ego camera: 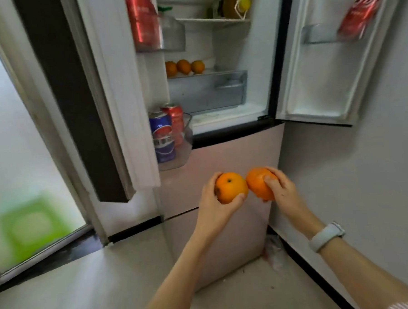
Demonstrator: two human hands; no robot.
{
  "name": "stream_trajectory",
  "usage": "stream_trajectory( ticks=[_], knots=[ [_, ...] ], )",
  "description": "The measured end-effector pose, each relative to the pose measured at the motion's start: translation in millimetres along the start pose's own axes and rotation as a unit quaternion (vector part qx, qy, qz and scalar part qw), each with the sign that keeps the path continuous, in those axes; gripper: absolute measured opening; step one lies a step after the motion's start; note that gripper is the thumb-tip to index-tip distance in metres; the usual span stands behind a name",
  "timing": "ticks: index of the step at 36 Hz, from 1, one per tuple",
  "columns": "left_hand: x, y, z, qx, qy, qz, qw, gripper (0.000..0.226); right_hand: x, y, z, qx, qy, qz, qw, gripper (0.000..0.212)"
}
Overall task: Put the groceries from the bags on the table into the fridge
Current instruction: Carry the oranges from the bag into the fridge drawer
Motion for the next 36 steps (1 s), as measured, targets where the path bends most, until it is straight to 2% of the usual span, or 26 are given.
stream_trajectory(
  ticks=[4,7,15,18,21,26,31,36],
  knots=[
    [26,-21,93,0.027,0.011,-0.042,0.999,0.067,-40,13,67,-0.036,-0.029,-0.019,0.999,0.035],
    [38,-43,157,0.054,-0.031,-0.061,0.996,0.069,-62,27,115,-0.064,-0.033,-0.010,0.997,0.036],
    [42,-72,303,0.062,-0.129,-0.098,0.985,0.071,-87,42,248,-0.127,-0.046,-0.030,0.990,0.042],
    [29,-74,351,0.080,-0.171,-0.077,0.979,0.069,-84,47,304,-0.140,-0.028,0.004,0.990,0.047],
    [7,-70,393,0.095,-0.217,-0.052,0.970,0.067,-78,48,361,-0.147,-0.008,0.087,0.985,0.048],
    [-46,-59,442,0.068,-0.323,0.028,0.943,0.068,-47,54,451,-0.143,0.077,0.170,0.972,0.053],
    [-109,-48,479,0.032,-0.393,0.096,0.914,0.057,2,80,520,-0.191,0.144,0.082,0.968,0.061],
    [-161,-37,507,-0.031,-0.416,0.118,0.901,0.067,54,106,565,-0.259,0.183,-0.032,0.948,0.064]
  ],
)
Point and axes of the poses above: each hand's wrist, its own z-axis towards the middle knuckle, its own x-axis out of the palm, y = z × x, the point moved 5 cm from there along z, towards the middle knuckle, and after that the axes turned 6 degrees about y, right-handed, at the moved point
